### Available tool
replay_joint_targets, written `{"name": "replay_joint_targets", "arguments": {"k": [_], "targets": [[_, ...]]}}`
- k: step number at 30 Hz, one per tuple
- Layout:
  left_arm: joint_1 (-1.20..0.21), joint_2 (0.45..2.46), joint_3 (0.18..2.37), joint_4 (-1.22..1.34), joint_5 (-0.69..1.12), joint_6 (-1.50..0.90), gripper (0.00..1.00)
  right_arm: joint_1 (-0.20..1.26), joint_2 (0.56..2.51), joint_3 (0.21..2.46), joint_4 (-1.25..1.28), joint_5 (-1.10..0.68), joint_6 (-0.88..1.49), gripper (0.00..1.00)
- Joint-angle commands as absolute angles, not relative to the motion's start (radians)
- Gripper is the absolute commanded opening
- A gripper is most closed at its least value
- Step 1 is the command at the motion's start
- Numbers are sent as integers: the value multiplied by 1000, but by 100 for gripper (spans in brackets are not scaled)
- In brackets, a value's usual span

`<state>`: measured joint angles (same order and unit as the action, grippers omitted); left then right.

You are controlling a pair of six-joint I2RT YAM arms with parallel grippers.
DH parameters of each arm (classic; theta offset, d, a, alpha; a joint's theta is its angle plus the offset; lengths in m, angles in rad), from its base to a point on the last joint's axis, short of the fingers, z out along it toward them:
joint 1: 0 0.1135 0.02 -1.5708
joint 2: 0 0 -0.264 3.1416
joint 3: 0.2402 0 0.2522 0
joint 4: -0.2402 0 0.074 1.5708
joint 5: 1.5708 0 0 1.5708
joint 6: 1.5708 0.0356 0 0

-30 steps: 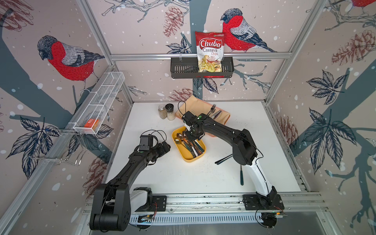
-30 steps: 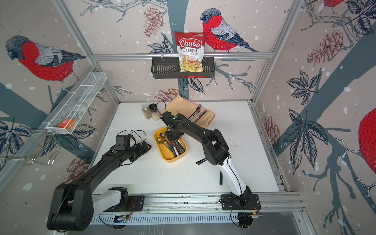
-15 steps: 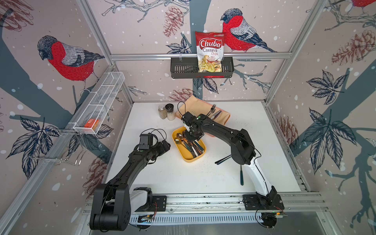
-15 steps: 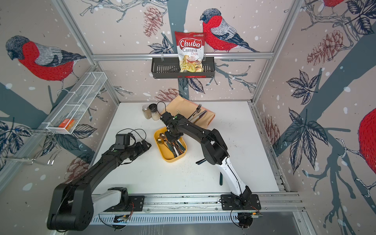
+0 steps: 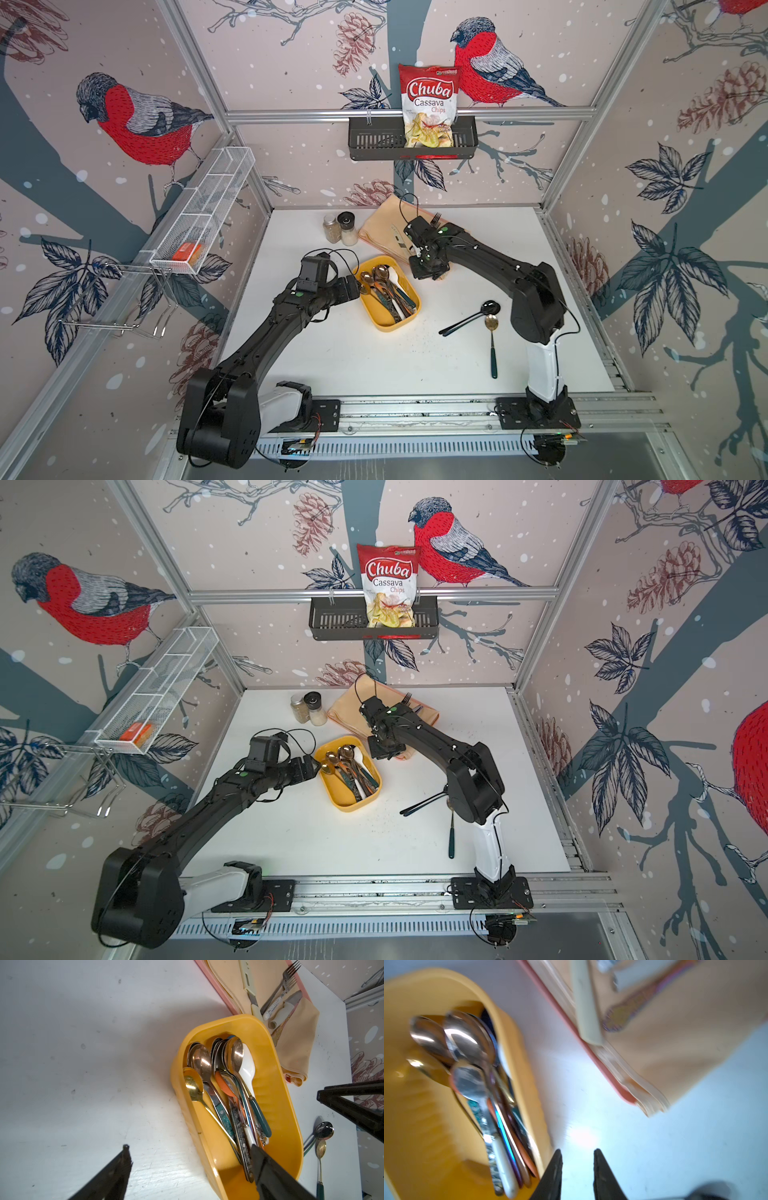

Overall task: Put the spoon into the storage box
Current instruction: Place the spoon in the storage box, then pick up the spoon from the center of the board.

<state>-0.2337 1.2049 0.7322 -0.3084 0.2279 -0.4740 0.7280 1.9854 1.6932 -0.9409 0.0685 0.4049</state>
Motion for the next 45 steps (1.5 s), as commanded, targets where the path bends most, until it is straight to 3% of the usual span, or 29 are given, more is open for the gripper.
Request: {"name": "replay_joint_targets", "arguments": {"k": [1,8,14,45], "targets": [[-269,1225,761,-329,177,-437,91,687,1885,1549,-910,101,517,30],[-318,1252,791,-334,161,-401,91,616,1720,1250,-834,87,611,37],[-356,1273,819,-353,137,-376,91,567,1690,1111,-765,62,641,38],[-365,1293,809,-365,123,-388,91,534,1737,1025,-720,54,596,39]]}}
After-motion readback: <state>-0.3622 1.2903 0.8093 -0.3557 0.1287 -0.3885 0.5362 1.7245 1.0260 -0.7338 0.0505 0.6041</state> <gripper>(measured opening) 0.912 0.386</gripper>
